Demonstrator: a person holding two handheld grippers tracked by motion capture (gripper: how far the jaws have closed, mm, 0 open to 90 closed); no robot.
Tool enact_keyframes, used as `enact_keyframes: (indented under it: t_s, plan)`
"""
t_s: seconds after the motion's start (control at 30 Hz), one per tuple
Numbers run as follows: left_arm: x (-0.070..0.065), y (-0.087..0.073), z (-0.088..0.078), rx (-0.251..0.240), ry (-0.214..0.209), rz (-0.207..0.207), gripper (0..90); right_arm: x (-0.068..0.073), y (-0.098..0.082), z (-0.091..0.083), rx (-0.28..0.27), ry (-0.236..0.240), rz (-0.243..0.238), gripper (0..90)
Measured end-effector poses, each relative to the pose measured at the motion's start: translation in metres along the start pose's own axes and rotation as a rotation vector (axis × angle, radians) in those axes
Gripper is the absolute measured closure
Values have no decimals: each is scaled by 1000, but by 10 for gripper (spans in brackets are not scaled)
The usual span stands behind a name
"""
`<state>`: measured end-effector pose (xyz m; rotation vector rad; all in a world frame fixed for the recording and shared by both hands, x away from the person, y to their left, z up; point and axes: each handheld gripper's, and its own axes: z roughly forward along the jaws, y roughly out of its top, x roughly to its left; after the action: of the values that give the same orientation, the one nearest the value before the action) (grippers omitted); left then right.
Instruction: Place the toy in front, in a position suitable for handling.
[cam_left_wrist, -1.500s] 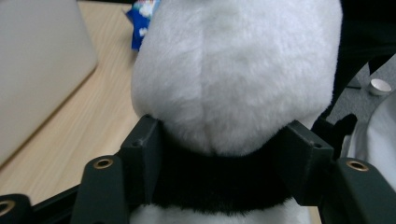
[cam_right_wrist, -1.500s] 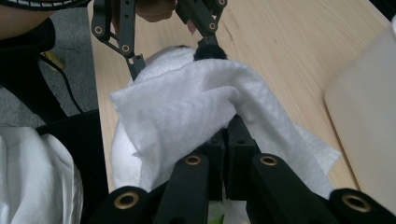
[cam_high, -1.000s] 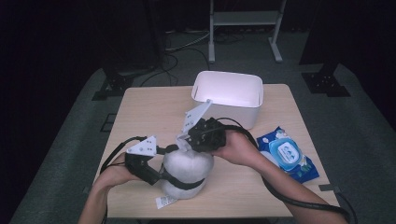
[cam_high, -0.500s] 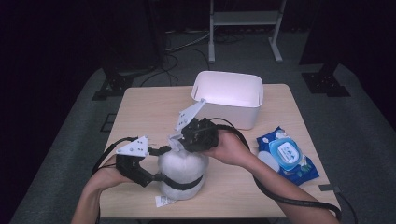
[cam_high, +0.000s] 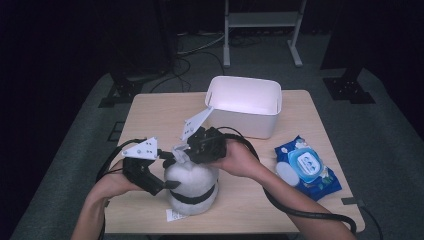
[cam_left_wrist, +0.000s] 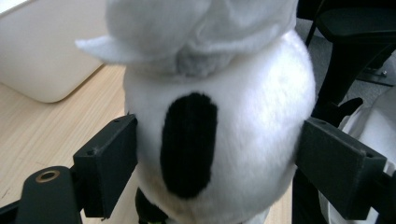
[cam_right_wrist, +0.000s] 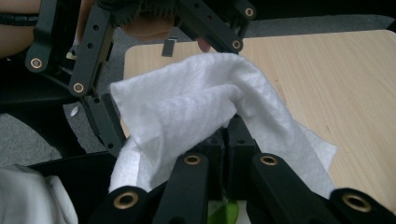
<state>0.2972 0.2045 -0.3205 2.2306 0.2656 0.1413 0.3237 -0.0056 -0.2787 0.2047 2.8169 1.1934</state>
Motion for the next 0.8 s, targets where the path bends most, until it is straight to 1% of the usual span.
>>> enact_keyframes:
  t_s: [0.13,0.17,0.27,0.33,0.4,0.43,0.57,0.7,0.8]
  plan:
    - [1,1,2,5,-20,-16,228,-1,-2,-4,-4,-1,-3,870]
    - [1,2,3,3,-22,-17,243,0,-3,-6,-8,-7,-3,870]
    - [1,6,5,21,-29,-9,278,-2,-6,-11,-16,-9,3,870]
    - [0,7,6,24,-31,-2,284,-2,-9,-15,-20,-7,6,870]
    - [1,7,5,29,-33,1,293,-3,-13,-21,-29,-19,12,870]
    - [2,7,5,30,-32,-2,295,-4,-15,-23,-32,-19,6,870]
    - [3,6,4,29,-29,-9,297,-7,-23,-31,-42,-28,21,871]
    - [6,1,0,29,-22,-20,300,-11,-34,-38,-22,-47,39,870]
    - [6,1,1,22,-28,-16,300,-16,-46,-41,-39,-41,73,871]
